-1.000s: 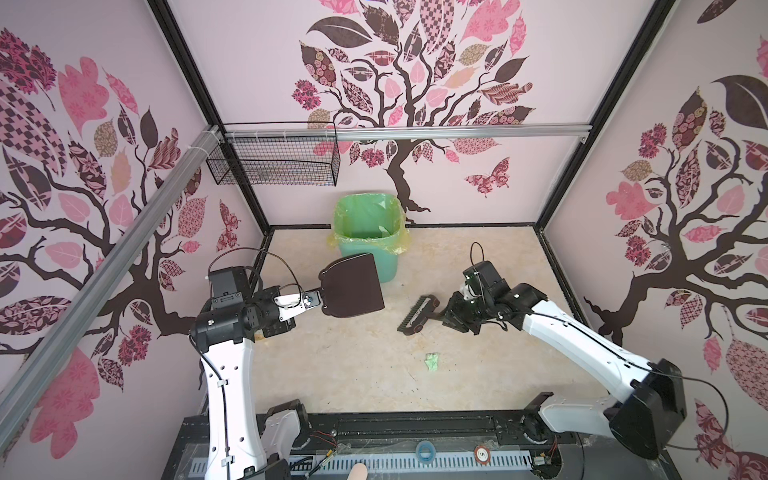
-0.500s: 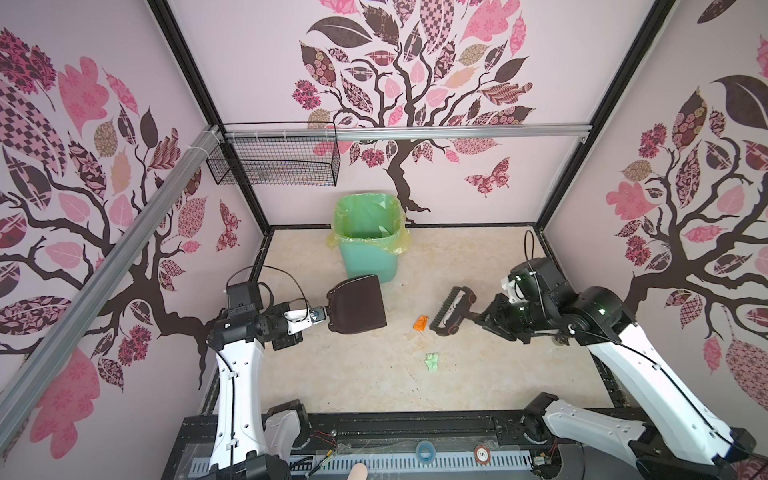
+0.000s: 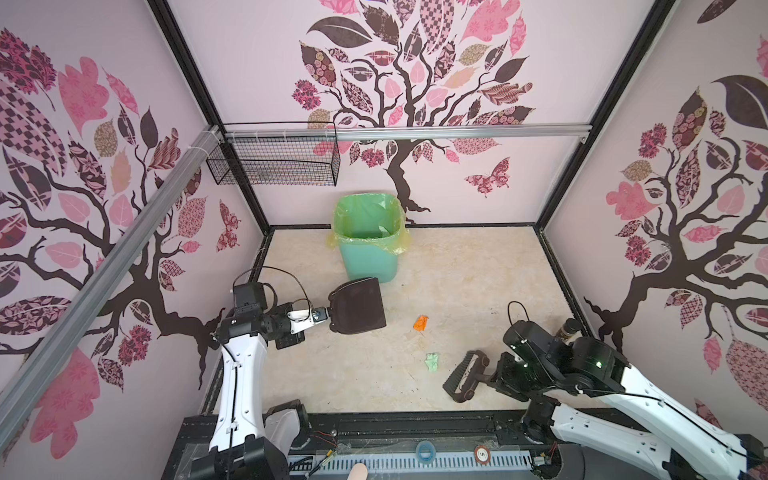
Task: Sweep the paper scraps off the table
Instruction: 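Sweep the last orange and green scraps toward the dustpan with the right brush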
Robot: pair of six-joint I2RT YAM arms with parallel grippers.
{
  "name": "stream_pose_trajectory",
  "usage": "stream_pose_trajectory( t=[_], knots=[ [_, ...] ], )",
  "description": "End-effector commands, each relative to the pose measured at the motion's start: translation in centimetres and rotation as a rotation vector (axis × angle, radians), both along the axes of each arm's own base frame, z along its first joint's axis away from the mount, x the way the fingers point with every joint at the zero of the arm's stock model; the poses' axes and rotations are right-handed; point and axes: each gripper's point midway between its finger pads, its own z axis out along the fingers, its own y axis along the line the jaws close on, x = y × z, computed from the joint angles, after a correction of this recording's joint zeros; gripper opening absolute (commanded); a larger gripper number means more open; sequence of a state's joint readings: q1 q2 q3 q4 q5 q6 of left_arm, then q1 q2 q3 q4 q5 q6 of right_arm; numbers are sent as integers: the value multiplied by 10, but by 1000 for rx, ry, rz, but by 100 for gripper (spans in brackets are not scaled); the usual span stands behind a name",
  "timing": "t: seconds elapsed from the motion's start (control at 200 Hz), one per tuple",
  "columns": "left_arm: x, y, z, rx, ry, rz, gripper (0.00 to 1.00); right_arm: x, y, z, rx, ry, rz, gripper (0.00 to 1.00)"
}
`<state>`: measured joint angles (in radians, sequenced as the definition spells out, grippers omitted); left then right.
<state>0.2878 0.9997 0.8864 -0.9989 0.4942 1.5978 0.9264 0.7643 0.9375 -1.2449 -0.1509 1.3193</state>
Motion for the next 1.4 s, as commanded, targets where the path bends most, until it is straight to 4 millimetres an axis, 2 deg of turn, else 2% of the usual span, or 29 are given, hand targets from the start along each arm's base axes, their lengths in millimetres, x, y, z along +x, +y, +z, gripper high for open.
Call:
stream_pose_trajectory(
  t=[0.0, 0.135, 0.335, 0.45, 0.58, 0.64, 0.78, 0.83, 0.95, 1.025, 1.165, 1.396],
  knots=[
    [3, 0, -1, -3, -8, -3, 0, 18, 21, -6, -30, -32, -23, 0],
    [3, -2, -3, -18, 12, -2, 0, 34, 41, -4, 14, -69, -36, 0],
    [0, -3, -14, -14, 20, -16, 0, 54, 41, 0, 17, -156, -112, 0],
    [-6, -6, -21, -26, 37, -27, 0, 77, 45, 8, 50, -232, -158, 0],
    [-12, -7, -34, -11, 62, -52, 0, 88, 39, 24, 30, -248, -150, 0],
    [-17, -6, -44, 8, 76, -77, 0, 87, 30, 32, -20, -243, -125, 0],
    [-22, -5, -67, 64, 69, -147, 0, 94, 10, 66, -169, -264, -31, 0],
    [-20, -4, -76, 97, 56, -168, 0, 100, 10, 76, -206, -251, 34, 0],
    [-11, 2, -96, 207, 53, -220, 0, 119, 13, 86, -320, -201, 232, 0],
    [-5, 3, -104, 279, 40, -258, 0, 125, 28, 76, -256, -124, 297, 0],
    [15, 7, -112, 440, -8, -315, 0, 138, 37, 59, -270, -61, 381, 0],
    [39, -4, -107, 514, -16, -294, 0, 144, 31, 17, -320, 71, 467, 0]
  ],
)
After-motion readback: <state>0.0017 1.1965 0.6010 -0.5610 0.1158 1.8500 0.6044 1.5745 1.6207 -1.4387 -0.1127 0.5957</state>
